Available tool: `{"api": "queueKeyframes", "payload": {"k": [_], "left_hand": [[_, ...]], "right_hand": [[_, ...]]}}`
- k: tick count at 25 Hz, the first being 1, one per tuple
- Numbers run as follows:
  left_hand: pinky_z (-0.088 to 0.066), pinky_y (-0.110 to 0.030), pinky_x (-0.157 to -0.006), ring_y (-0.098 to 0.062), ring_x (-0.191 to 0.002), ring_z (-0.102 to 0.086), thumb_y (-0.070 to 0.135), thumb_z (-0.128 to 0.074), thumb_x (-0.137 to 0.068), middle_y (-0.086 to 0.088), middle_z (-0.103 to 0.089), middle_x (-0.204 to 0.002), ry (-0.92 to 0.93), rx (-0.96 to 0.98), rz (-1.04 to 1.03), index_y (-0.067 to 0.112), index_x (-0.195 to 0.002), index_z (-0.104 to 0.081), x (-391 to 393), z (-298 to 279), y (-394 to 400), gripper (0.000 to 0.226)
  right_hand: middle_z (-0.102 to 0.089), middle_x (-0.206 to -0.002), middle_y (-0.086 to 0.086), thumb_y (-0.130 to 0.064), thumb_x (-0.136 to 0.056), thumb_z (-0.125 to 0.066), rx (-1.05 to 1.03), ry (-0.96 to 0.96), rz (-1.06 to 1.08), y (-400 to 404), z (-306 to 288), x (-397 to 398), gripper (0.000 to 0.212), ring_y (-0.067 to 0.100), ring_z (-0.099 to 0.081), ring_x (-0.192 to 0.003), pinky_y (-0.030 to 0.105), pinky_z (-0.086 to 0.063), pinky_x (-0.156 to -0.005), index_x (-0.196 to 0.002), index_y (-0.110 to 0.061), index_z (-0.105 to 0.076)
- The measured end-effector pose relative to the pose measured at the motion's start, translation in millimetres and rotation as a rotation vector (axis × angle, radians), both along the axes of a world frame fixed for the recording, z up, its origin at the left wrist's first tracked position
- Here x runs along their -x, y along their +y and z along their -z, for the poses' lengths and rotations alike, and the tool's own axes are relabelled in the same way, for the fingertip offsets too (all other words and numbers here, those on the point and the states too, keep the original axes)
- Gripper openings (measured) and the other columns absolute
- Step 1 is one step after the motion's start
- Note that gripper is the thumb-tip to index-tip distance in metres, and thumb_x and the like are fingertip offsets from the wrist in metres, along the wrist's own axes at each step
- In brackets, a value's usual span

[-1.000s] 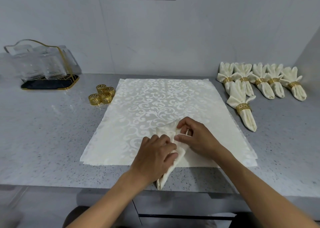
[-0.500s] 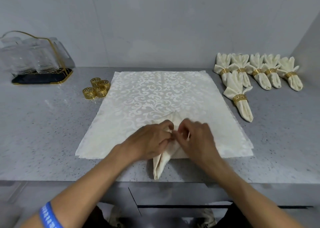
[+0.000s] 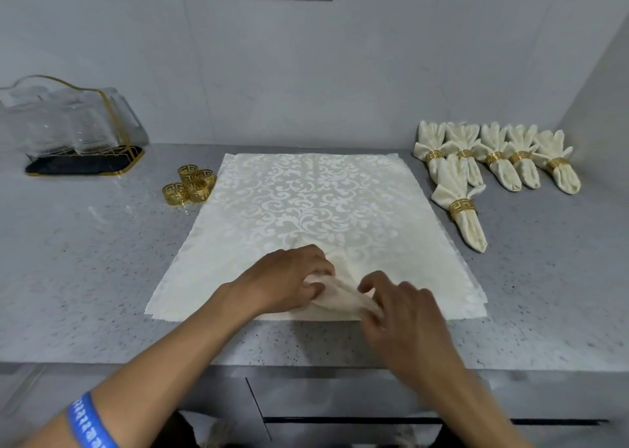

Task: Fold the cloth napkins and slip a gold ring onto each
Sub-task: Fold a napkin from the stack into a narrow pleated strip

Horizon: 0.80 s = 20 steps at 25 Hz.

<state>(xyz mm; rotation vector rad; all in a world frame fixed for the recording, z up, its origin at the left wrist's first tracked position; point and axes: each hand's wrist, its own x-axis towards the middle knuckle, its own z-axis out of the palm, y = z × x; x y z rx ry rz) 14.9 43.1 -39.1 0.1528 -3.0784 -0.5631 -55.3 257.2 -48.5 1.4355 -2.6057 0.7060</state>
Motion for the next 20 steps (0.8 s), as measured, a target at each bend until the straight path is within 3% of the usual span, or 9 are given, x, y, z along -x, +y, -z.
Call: {"api": "queueKeyframes", "payload": {"k": [3, 5, 7, 10, 15, 17, 20], "left_hand": [[-0.042, -0.024, -0.083, -0.005, -0.096, -0.055, 0.045, -0.057, -0.095, 0.018, -0.053, -0.126, 0.006, 0.017, -0.049, 0.036, -0.133, -0.056, 6.4, 1.0, 20.3, 0.039], [-0.044, -0.026, -0.087, -0.007, -0.099, -0.056, 0.046, -0.06, -0.093, 0.014, -0.057, -0.125, 0.036, -0.003, -0.077, 0.031, -0.134, -0.057, 10.9, 2.8, 33.9, 0.044], [-0.046, -0.029, -0.089, -0.008, -0.103, -0.056, 0.044, -0.066, -0.09, 0.012, -0.062, -0.118, 0.072, -0.081, -0.118, 0.026, -0.127, -0.064, 11.9, 3.5, 35.9, 0.041], [-0.046, -0.023, -0.085, -0.003, -0.096, -0.057, 0.032, -0.064, -0.094, 0.014, -0.066, -0.107, 0.107, -0.243, -0.128, 0.024, -0.111, -0.074, 9.1, 7.7, 24.7, 0.021], [-0.038, -0.012, -0.079, 0.005, -0.094, -0.049, 0.022, -0.07, -0.089, 0.023, -0.066, -0.104, 0.195, -0.227, -0.139, 0.03, -0.107, -0.074, 4.7, 22.0, 19.6, 0.02], [-0.038, -0.01, -0.075, 0.004, -0.091, -0.049, 0.021, -0.071, -0.087, 0.022, -0.068, -0.101, 0.247, -0.22, -0.157, 0.029, -0.102, -0.076, 6.2, 24.6, 21.0, 0.017], [-0.035, -0.013, -0.072, -0.004, -0.082, -0.051, 0.02, -0.067, -0.089, 0.015, -0.072, -0.099, 0.293, -0.026, -0.044, 0.023, -0.099, -0.078, 7.3, 28.2, 20.5, 0.015]], "right_hand": [[-0.059, -0.082, -0.012, -0.012, -0.083, -0.069, -0.023, 0.028, 0.056, 26.0, -9.1, 72.0, 0.023, 0.013, -0.049, -0.078, 0.032, -0.042, -0.068, -0.098, -0.03, -0.066], [-0.063, -0.087, -0.01, -0.01, -0.079, -0.072, -0.022, 0.086, 0.057, 26.7, -3.9, 92.0, 0.021, 0.016, -0.051, -0.079, 0.038, -0.047, -0.068, -0.088, -0.028, -0.072], [-0.064, -0.087, -0.011, -0.023, -0.081, -0.074, -0.033, 0.111, 0.017, 24.4, 6.3, 93.6, 0.003, 0.016, -0.053, -0.077, 0.039, -0.047, -0.068, -0.079, -0.026, -0.073], [-0.064, -0.086, -0.011, -0.036, -0.083, -0.075, 0.001, 0.09, 0.027, 23.3, 17.8, 90.5, 0.011, 0.014, -0.052, -0.076, 0.035, -0.046, -0.068, -0.079, -0.026, -0.073], [-0.066, -0.09, -0.01, -0.027, -0.079, -0.079, 0.076, 0.103, -0.074, 14.7, 24.4, 94.1, 0.016, 0.018, -0.057, -0.078, 0.04, -0.047, -0.068, -0.094, -0.027, -0.073], [-0.066, -0.09, -0.01, -0.034, -0.082, -0.073, 0.093, 0.114, -0.129, 6.4, 22.0, 89.8, 0.014, 0.018, -0.057, -0.077, 0.039, -0.045, -0.068, -0.093, -0.026, -0.073], [-0.064, -0.087, -0.009, -0.033, -0.083, -0.072, 0.048, 0.105, -0.174, -10.9, 23.6, 81.9, 0.01, 0.017, -0.057, -0.077, 0.037, -0.044, -0.068, -0.089, -0.025, -0.072]]}}
